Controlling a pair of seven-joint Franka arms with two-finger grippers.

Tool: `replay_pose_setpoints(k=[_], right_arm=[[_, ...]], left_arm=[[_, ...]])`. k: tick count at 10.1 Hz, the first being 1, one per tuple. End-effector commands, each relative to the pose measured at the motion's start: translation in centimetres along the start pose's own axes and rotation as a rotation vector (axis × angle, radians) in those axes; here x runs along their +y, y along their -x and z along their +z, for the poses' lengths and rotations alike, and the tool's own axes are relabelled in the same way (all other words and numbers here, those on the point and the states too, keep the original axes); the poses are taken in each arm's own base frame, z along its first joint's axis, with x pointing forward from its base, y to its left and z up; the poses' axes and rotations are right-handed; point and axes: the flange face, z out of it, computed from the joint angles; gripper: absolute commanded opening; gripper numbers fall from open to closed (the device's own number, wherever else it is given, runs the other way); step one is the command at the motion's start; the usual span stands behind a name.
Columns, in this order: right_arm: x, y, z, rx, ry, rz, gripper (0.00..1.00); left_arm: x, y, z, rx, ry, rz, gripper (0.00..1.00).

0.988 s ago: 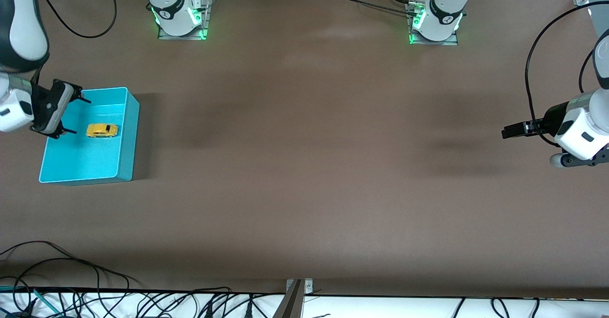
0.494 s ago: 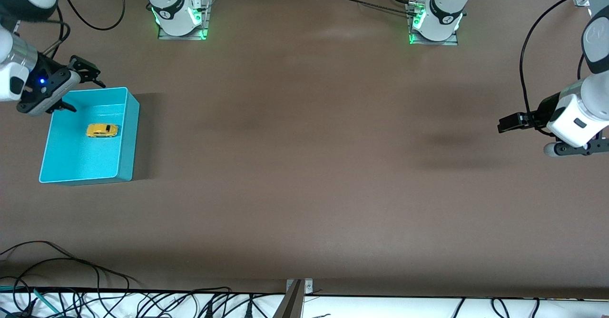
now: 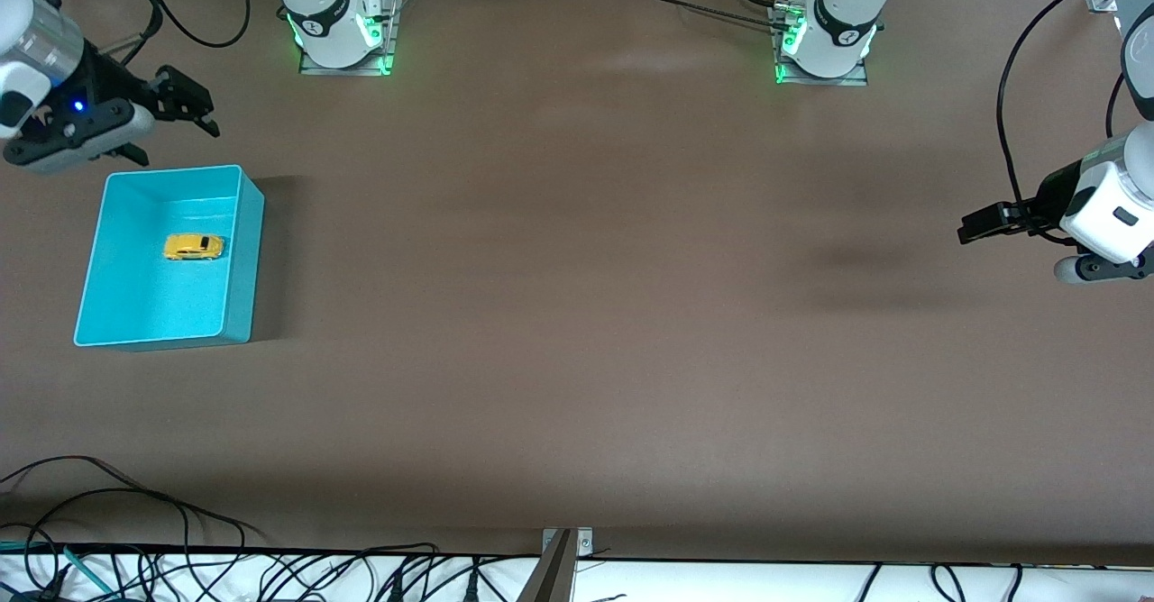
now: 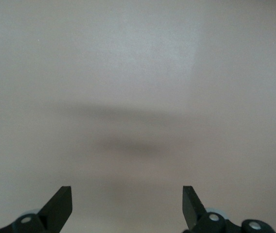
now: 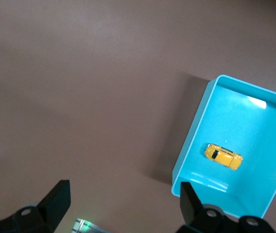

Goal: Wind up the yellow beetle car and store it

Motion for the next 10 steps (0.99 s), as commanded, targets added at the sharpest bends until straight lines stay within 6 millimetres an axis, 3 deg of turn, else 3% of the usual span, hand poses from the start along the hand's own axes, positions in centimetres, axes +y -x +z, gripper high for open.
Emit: replay_pose_setpoints(k=[1, 5, 10], right_arm=[[-0.6, 0.2, -2.8, 0.007, 0.012, 0.088, 1.0], [0.7, 0.3, -3.0, 0.02, 0.013, 0.135, 1.0], [1.6, -2.9, -1.8, -0.016, 0.024, 0.174, 1.0]], left_arm=[[-0.2, 0.7, -0.3, 0.01, 0.03, 0.014, 1.0], [-0.2, 0.8, -0.3, 0.002, 0.029, 0.016, 1.0], [-0.4, 0.8, -0.3, 0.002, 0.03, 0.013, 1.0]])
